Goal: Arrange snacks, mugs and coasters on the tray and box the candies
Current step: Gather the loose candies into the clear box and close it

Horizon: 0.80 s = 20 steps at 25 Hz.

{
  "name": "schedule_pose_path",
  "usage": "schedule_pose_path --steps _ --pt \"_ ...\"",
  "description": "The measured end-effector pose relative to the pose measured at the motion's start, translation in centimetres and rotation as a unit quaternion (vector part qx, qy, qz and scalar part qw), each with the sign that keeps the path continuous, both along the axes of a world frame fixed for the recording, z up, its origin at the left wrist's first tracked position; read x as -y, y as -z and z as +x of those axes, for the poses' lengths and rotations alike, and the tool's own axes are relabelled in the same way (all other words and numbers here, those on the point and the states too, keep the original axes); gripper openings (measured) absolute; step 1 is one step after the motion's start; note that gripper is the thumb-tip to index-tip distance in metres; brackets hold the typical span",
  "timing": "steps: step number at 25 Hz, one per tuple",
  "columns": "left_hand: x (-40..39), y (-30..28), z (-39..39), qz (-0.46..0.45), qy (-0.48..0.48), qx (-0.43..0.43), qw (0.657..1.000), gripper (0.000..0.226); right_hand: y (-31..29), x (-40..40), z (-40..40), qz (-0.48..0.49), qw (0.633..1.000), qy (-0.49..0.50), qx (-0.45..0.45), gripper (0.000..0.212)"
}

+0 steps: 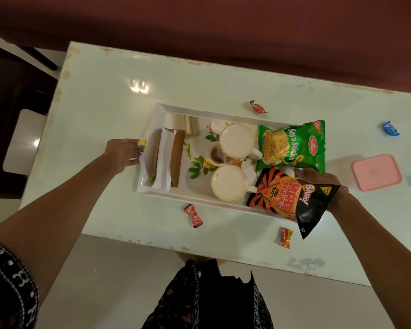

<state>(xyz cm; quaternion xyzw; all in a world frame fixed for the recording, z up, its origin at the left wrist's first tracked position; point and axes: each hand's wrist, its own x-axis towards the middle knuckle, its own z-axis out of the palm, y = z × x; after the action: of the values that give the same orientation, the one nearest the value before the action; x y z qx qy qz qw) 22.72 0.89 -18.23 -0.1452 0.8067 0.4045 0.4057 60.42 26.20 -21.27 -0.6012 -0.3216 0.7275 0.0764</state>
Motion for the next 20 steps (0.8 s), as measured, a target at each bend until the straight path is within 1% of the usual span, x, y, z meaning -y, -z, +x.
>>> schedule_pose_path --steps 1,3,4,5,8,9,10,11,12,14,15,16,17,19,20 --pt "0.0 0.1 -0.1 -0.006 -0.004 0.0 1.0 0.021 0.2 0.0 0.1 -0.003 1.0 -0.005 0.007 0.074" --pt "-0.1 0.2 -0.1 -0.016 -0.005 -0.005 1.0 0.019 0.8 -0.1 0.3 0.001 1.0 -0.014 0.024 0.1" --pt "-0.1 0.2 0.0 -0.015 -0.003 -0.008 1.0 0.019 1.0 -0.2 0.4 0.003 0.999 -0.025 0.025 0.105" --pt "-0.2 0.2 0.0 -0.014 0.0 -0.009 1.0 0.02 1.3 -0.4 0.6 0.0 0.999 -0.035 0.02 0.101" --pt "-0.2 0.5 0.0 -0.012 0.001 -0.007 1.0 0.022 0.5 -0.3 0.4 -0.017 0.998 -0.052 0.002 0.077" --pt "-0.2 0.5 0.1 -0.013 0.003 -0.008 1.0 0.023 0.4 -0.3 0.3 -0.022 0.998 -0.058 -0.002 0.063" --pt "-0.3 0.5 0.1 -0.015 0.005 -0.009 1.0 0.023 0.0 -0.2 0.1 -0.024 0.998 -0.06 -0.005 0.044" --pt "-0.3 0.6 0.0 -0.017 0.006 -0.01 1.0 0.022 0.0 -0.3 0.1 -0.025 0.998 -0.062 0.0 0.034" --pt "-0.3 0.6 0.0 -0.018 0.005 -0.009 1.0 0.022 0.1 -0.4 0.1 -0.03 0.998 -0.062 0.007 0.038" --pt "-0.2 0.6 -0.1 -0.013 0.005 -0.005 1.0 0.021 0.1 -0.5 0.3 -0.03 0.998 -0.054 0.029 0.065" --pt "-0.2 0.7 0.0 -0.008 0.006 -0.006 1.0 0.019 0.4 -0.8 0.5 -0.028 0.998 -0.044 0.032 0.072" --pt "-0.2 0.8 0.1 -0.009 0.009 -0.014 1.0 0.017 0.3 -0.9 0.8 -0.026 0.999 -0.026 0.034 0.072" --pt "-0.3 0.9 0.2 -0.017 0.02 -0.036 0.999 0.018 0.1 -1.1 1.0 -0.025 0.999 -0.001 0.033 0.065" --pt "-0.7 0.7 0.9 -0.082 0.066 -0.12 0.987 0.03 -0.9 -1.1 1.4 0.005 0.998 0.04 0.043 0.032" --pt "-0.9 0.2 1.5 -0.115 0.087 -0.178 0.973 0.037 -1.8 -1.1 1.7 0.034 0.997 0.036 0.065 0.019"
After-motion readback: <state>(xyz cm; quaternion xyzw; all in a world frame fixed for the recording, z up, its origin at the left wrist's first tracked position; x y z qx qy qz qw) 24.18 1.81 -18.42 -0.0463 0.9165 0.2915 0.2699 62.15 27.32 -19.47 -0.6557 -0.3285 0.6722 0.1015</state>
